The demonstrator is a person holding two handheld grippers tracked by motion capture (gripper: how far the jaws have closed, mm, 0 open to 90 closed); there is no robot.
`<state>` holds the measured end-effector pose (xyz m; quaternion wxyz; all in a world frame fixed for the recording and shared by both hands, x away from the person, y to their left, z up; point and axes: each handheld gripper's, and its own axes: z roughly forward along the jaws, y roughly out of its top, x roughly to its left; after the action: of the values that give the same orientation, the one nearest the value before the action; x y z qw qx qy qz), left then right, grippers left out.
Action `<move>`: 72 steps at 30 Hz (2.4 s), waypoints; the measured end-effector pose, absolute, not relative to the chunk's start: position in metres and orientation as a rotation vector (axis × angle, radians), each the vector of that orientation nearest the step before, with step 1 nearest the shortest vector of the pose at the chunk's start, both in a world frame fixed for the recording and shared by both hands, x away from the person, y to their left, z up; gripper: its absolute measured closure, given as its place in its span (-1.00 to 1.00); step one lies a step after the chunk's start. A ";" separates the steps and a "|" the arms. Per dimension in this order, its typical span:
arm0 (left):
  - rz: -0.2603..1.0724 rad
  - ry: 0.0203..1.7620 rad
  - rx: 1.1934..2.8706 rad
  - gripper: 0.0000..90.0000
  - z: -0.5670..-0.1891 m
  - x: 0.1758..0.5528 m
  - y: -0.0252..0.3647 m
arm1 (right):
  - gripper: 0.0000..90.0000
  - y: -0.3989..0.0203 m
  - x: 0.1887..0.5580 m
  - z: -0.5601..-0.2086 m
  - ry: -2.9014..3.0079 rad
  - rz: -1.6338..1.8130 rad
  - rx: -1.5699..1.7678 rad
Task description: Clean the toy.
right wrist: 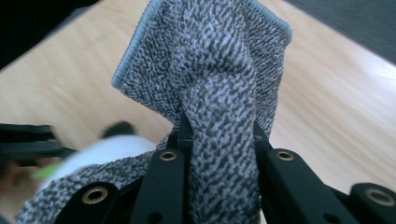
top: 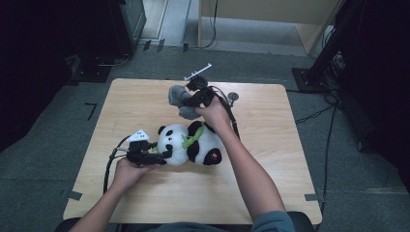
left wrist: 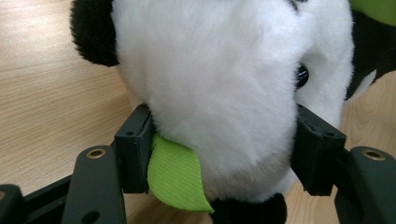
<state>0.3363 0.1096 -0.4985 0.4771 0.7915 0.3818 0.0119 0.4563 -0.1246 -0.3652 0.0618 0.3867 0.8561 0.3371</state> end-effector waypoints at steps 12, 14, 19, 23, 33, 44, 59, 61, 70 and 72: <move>0.003 0.996 1.927 -0.23 -0.496 0.337 0.108 | 0.70 -0.066 0.436 -0.400 2.788 1.024 1.034; 0.000 1.000 1.932 -0.23 -0.497 0.338 0.109 | 0.72 -0.063 0.434 -0.407 2.807 0.974 1.021; -0.023 1.025 1.926 -0.21 -0.496 0.339 0.109 | 0.72 -0.070 0.435 -0.413 2.793 0.959 1.034; -0.027 1.026 1.926 -0.21 -0.497 0.339 0.110 | 0.72 -0.079 0.436 -0.413 2.764 0.953 1.063; -0.021 1.026 1.932 -0.21 -0.496 0.339 0.109 | 0.73 -0.113 0.437 -0.411 2.709 0.900 1.174; -0.020 1.020 1.936 -0.18 -0.496 0.339 0.109 | 0.72 -0.135 0.431 -0.413 2.653 0.921 1.136; -0.019 1.006 1.935 -0.18 -0.496 0.338 0.110 | 0.72 -0.188 0.448 -0.404 2.549 0.863 1.318; -0.021 1.006 1.933 -0.18 -0.496 0.338 0.110 | 0.72 -0.195 0.450 -0.405 2.544 0.864 1.349; -0.013 1.000 1.939 -0.20 -0.496 0.336 0.110 | 0.72 -0.217 0.452 -0.379 2.400 0.979 1.353; -0.021 1.006 1.931 -0.22 -0.496 0.336 0.110 | 0.72 -0.223 0.449 -0.370 2.380 1.025 1.351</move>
<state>0.3364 0.1103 -0.4962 0.4636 0.7858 0.4093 -0.0084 0.4488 -0.2228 -0.3705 0.1092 0.4596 0.8095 0.3486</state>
